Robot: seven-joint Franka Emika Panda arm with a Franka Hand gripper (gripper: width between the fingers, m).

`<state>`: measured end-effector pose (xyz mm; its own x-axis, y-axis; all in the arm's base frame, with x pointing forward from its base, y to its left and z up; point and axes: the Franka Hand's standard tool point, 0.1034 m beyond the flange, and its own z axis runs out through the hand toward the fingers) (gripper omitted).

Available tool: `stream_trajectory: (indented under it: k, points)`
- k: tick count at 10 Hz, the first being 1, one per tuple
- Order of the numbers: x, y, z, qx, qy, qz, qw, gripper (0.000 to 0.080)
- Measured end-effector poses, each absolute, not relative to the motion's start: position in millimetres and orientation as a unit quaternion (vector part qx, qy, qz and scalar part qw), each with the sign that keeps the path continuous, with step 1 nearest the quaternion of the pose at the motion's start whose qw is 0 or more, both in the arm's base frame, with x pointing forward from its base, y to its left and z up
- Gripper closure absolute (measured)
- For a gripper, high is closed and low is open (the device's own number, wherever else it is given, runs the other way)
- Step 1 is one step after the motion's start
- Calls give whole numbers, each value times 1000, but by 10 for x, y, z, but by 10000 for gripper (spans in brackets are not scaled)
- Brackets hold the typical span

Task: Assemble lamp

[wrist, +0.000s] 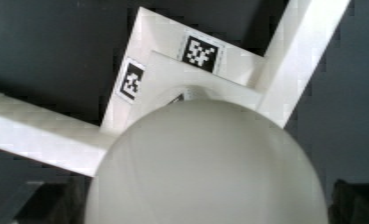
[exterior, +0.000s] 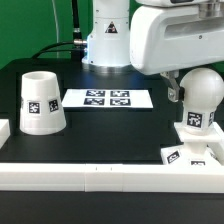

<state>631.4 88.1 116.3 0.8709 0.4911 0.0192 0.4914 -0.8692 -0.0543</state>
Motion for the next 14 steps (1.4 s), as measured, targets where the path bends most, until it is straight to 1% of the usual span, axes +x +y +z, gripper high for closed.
stream_trajectory:
  k: [3,4,6,9,10,14]
  points:
    - [6315,860,1159,-937,-348,-5,27,101]
    - [6326,867,1163,-911,-411,-5,15,101]
    - [6327,864,1165,-870,-493,-3,5,101]
    - [6313,921,1146,-813,-582,1,-2,101]
    - [6317,910,1145,-778,-628,5,-8,101]
    - [6321,891,1146,-700,-714,12,-17,101]
